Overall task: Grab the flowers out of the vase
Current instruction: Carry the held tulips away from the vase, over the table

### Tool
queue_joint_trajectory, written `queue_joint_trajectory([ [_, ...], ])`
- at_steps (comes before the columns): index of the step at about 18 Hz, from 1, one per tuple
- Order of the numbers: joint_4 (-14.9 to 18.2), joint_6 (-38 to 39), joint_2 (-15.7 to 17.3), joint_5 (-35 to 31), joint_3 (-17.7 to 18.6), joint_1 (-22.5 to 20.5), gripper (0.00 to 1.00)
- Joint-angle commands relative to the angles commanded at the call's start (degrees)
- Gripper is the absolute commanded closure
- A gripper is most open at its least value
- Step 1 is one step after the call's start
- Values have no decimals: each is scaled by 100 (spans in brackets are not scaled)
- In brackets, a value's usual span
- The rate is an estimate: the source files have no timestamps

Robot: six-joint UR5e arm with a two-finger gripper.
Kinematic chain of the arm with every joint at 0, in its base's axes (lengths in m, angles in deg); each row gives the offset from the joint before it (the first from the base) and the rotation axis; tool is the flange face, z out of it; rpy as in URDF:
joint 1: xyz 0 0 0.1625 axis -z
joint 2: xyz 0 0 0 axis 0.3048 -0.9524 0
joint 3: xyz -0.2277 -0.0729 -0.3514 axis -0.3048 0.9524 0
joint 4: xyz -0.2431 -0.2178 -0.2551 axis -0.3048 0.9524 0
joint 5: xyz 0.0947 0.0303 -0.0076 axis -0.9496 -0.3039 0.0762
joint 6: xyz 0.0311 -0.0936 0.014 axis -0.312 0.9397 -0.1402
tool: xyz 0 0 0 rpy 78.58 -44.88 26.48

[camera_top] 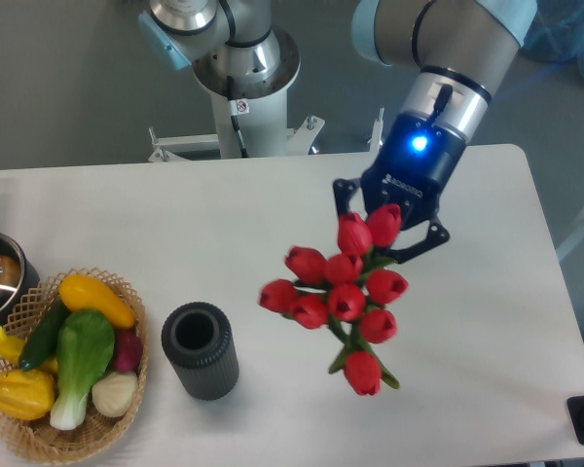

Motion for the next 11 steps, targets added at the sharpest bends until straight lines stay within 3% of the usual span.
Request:
queue_joint_trajectory([
  [2, 0, -748, 0, -80, 237, -211, 100],
  [5, 9, -1006, -35, -202, 457, -518, 100],
  [7, 35, -1251, -44, -972, 624, -677, 100],
  [8, 261, -1339, -114, -1559, 625, -678, 100],
  [11, 553, -1463, -202, -1960, 564, -643, 100],
])
